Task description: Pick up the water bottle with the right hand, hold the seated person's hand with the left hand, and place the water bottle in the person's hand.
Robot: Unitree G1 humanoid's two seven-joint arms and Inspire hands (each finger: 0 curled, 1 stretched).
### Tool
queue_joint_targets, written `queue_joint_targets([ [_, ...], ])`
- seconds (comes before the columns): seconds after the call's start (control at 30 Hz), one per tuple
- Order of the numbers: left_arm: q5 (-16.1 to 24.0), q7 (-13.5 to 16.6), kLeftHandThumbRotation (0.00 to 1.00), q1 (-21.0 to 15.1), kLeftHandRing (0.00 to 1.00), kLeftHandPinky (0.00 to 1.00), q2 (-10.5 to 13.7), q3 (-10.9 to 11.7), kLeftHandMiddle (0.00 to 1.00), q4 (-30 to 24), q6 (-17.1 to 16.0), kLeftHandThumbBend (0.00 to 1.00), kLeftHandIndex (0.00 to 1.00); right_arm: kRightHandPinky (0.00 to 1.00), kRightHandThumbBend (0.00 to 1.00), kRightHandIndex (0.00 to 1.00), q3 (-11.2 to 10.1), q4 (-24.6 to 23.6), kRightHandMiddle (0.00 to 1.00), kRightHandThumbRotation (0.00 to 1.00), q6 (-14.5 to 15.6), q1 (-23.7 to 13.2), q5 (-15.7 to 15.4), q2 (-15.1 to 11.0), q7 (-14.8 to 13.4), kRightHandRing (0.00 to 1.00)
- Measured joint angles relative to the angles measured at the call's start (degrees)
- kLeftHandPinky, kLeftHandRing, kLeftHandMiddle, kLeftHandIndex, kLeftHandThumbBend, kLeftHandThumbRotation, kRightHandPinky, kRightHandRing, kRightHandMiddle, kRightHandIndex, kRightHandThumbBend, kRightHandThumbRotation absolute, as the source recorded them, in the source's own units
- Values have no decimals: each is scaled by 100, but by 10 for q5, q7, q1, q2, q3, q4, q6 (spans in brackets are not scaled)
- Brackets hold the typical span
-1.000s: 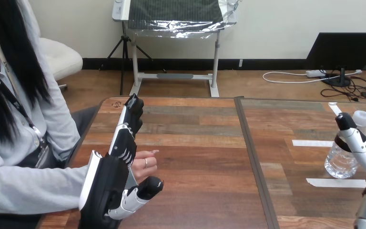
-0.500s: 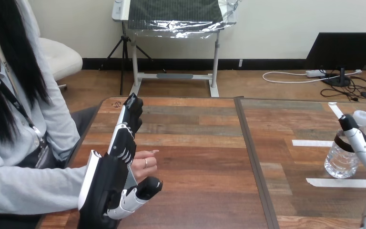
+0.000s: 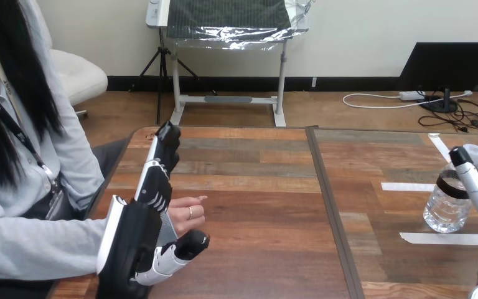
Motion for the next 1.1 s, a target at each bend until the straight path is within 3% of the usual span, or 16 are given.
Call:
queue_joint_targets([
  [0.2,0,0,72,0,100,100,0,4,100,0,0,100,100,100,100,100,-9,9,100,67,47,-13,21,0,26,100],
  [0.57,-2,-8,69,0,100,100,0,5,100,0,-3,100,100,100,100,100,-7,18,100,70,107,-27,18,0,29,100],
  [1.1,-5,-15,69,0,100,100,0,6,100,0,-5,100,100,100,100,100,-7,31,100,65,163,-38,18,-4,48,100],
])
